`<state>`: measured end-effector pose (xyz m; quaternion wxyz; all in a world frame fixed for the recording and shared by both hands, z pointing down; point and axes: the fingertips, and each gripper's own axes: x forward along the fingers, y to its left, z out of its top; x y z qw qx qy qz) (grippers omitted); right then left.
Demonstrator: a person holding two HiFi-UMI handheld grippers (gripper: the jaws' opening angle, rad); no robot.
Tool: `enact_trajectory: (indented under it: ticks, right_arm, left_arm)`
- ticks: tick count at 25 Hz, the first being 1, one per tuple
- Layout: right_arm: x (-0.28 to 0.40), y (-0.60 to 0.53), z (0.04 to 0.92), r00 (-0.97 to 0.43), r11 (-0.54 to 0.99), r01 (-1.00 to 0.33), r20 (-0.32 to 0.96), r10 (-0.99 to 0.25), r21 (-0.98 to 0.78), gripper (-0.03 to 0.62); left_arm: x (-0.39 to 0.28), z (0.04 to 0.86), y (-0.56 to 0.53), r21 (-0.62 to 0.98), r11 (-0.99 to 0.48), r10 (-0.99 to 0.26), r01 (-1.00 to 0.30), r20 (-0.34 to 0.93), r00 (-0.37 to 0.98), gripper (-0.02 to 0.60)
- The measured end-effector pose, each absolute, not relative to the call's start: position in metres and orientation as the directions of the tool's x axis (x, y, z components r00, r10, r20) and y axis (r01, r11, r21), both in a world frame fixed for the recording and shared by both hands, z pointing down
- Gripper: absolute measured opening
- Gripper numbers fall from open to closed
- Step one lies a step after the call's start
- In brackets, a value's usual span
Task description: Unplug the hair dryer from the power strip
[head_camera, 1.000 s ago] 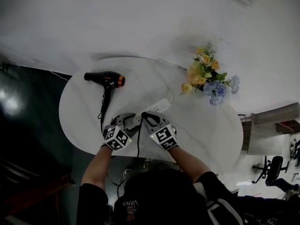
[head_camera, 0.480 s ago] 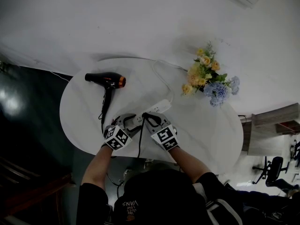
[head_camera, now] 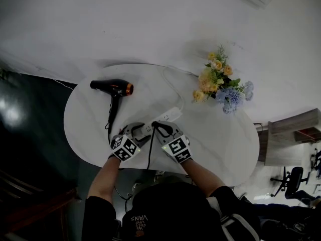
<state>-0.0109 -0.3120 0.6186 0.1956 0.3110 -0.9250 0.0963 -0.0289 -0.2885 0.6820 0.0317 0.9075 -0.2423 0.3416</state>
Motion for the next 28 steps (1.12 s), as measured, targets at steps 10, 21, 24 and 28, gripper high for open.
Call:
enact_trajectory:
  ticks: [10,21,24,28]
  right_arm:
    - [0.0,-0.301,0.61,-0.702,0.751,-0.657,0.417,-0.577,-0.066,0.075]
    - [0.017,-0.286,0.589,-0.651,0.679,-0.729,0.395,-0.648,-0.087,0.075]
    - [0.022,-0.281,0.579,-0.634,0.658,-0.748,0.385,-0.671,-0.087,0.075]
    - [0.027,-0.272,0.57,-0.614,0.636,-0.768,0.375,-0.694,-0.081,0.075]
  left_arm:
    - [-0.028,0.677,-0.283,-0.125,-0.869,-0.441,-0.478,0.634,0.636,0.27]
    - [-0.03,0.634,-0.277,-0.171,-0.82,-0.539,-0.545,0.548,0.639,0.267]
    - [-0.034,0.614,-0.274,-0.186,-0.788,-0.591,-0.586,0.495,0.637,0.21]
    - [-0.04,0.587,-0.263,-0.216,-0.755,-0.645,-0.619,0.419,0.639,0.103]
